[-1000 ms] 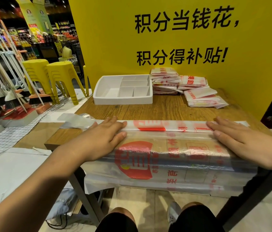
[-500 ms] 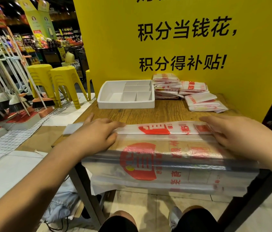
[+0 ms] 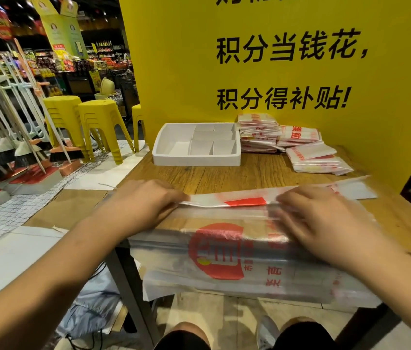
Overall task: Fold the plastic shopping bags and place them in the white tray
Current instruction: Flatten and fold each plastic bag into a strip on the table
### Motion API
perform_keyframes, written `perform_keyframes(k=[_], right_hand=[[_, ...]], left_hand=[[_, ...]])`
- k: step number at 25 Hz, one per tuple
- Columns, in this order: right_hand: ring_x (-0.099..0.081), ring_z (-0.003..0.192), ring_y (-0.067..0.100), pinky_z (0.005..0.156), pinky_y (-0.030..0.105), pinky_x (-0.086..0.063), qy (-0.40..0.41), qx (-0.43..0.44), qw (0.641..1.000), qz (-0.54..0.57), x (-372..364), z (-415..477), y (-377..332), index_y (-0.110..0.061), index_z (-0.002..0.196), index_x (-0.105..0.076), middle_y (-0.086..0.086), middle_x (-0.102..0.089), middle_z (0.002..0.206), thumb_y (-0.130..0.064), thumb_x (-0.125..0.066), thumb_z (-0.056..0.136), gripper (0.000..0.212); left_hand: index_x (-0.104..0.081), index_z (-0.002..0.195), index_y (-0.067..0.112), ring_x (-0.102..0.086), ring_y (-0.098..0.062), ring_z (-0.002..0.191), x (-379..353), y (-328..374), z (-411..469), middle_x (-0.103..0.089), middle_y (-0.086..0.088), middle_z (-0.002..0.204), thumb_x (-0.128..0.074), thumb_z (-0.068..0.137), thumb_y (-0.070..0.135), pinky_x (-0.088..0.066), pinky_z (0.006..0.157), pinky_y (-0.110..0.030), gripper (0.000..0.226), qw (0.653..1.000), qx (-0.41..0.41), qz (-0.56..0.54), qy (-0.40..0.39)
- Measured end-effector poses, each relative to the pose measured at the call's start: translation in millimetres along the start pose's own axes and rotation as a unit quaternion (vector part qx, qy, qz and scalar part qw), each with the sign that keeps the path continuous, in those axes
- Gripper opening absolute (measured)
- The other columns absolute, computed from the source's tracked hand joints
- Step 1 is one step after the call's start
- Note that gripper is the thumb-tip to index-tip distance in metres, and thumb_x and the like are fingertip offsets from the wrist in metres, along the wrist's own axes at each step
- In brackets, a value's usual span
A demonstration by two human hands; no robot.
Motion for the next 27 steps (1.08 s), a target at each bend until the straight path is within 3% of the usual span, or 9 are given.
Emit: perform_keyframes(k=[3, 6, 10, 14, 19, 21, 23, 25, 27], right_hand=[[-0.03, 0.144, 0.007, 0.117, 0.036, -0.031, -0.115, -0.004, 0.991, 0.065, -12.3, -15.7, -34.3, -0.044, 0.149, -0.035, -0.023, -0.032, 0.155, -0.072, 0.003, 0.088, 0.077], [0.004, 0.151, 0.003, 0.125, 0.037, -0.001, -0.188, -0.034, 0.978, 0.08, -21.7, -5.0, -35.9, -0.041, 0.157, -0.006, -0.018, -0.001, 0.164, -0.068, 0.009, 0.091, 0.073], [-0.018, 0.15, 0.016, 0.122, 0.039, -0.008, -0.214, -0.048, 0.973, 0.071, -27.1, 28.8, -27.9, -0.034, 0.156, -0.021, -0.007, -0.022, 0.163, -0.058, -0.011, 0.102, 0.059], [-0.052, 0.123, 0.02, 0.103, 0.038, -0.039, -0.208, -0.047, 0.971, 0.112, -32.3, 55.6, -7.7, -0.031, 0.137, -0.051, -0.001, -0.057, 0.138, -0.053, -0.03, 0.103, 0.046], [-0.064, 0.098, 0.018, 0.08, 0.036, -0.052, 0.02, -0.054, 0.992, 0.111, -9.4, 44.7, 1.4, -0.028, 0.112, -0.071, -0.003, -0.073, 0.108, -0.032, -0.056, 0.094, 0.024], [-0.064, 0.091, 0.012, 0.076, 0.035, -0.054, 0.051, -0.055, 0.989, 0.124, 4.7, 20.1, -9.5, -0.032, 0.109, -0.071, -0.011, -0.071, 0.102, -0.045, -0.048, 0.095, 0.029], [-0.06, 0.109, 0.012, 0.091, 0.038, -0.052, -0.035, -0.047, 0.992, 0.112, 4.8, 0.0, -25.3, -0.037, 0.121, -0.064, -0.016, -0.064, 0.119, -0.062, -0.029, 0.096, 0.05], [-0.036, 0.142, 0.015, 0.115, 0.038, -0.032, -0.13, -0.057, 0.987, 0.077, -7.5, -7.8, -30.9, -0.04, 0.146, -0.042, -0.015, -0.039, 0.154, -0.067, -0.016, 0.096, 0.062], [-0.015, 0.151, 0.012, 0.121, 0.036, -0.016, -0.152, -0.066, 0.982, 0.086, -15.9, -4.9, -28.9, -0.038, 0.154, -0.025, -0.014, -0.017, 0.164, -0.066, -0.009, 0.096, 0.067]], left_hand=[[-0.067, 0.121, 0.038, -0.069, -0.023, 0.101, -2.6, 0.4, -4.4, -0.072, 0.01, 0.11, -0.042, 0.095, 0.04, -0.049, 0.057, -0.033, 0.036, 0.999, 0.032, 0.024, 0.033], [-0.069, 0.119, 0.033, -0.069, -0.027, 0.1, 4.2, 1.4, -6.9, -0.073, 0.005, 0.108, -0.056, 0.093, 0.029, -0.046, 0.061, -0.033, 0.03, 0.991, 0.101, 0.031, 0.079], [-0.074, 0.116, 0.023, -0.072, -0.027, 0.095, 16.6, 12.4, -10.7, -0.076, 0.001, 0.107, -0.074, 0.082, 0.016, -0.053, 0.082, -0.043, 0.034, 0.988, 0.106, 0.029, 0.107], [-0.072, 0.12, 0.024, -0.072, -0.027, 0.091, 13.0, 28.4, -15.7, -0.075, 0.001, 0.11, -0.077, 0.08, 0.016, -0.057, 0.066, -0.04, 0.041, 0.988, 0.095, 0.039, 0.112], [-0.07, 0.12, 0.032, -0.072, -0.025, 0.086, -2.3, 38.5, -19.2, -0.074, 0.008, 0.108, -0.077, 0.08, 0.019, -0.051, 0.048, -0.033, 0.042, 0.989, 0.106, 0.035, 0.095], [-0.072, 0.115, 0.033, -0.072, -0.024, 0.085, -5.1, 40.1, -18.1, -0.075, 0.008, 0.104, -0.078, 0.078, 0.02, -0.051, 0.046, -0.033, 0.039, 0.989, 0.112, 0.044, 0.087], [-0.073, 0.113, 0.033, -0.072, -0.024, 0.086, -5.8, 40.4, -16.4, -0.075, 0.008, 0.102, -0.076, 0.079, 0.022, -0.052, 0.047, -0.033, 0.036, 0.988, 0.12, 0.051, 0.082], [-0.072, 0.115, 0.034, -0.072, -0.024, 0.088, -5.1, 40.3, -15.8, -0.075, 0.009, 0.103, -0.075, 0.081, 0.022, -0.053, 0.052, -0.034, 0.037, 0.987, 0.134, 0.046, 0.082], [-0.071, 0.118, 0.032, -0.071, -0.026, 0.09, 0.3, 41.3, -17.0, -0.074, 0.007, 0.107, -0.074, 0.082, 0.02, -0.053, 0.057, -0.035, 0.037, 0.984, 0.148, 0.046, 0.092]])
Point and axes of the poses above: each hand's wrist, its own z-axis towards the middle knuckle, its own x-axis out of the back of the hand, y = z × x, the point moved 4 cm from there along z, towards the middle knuckle
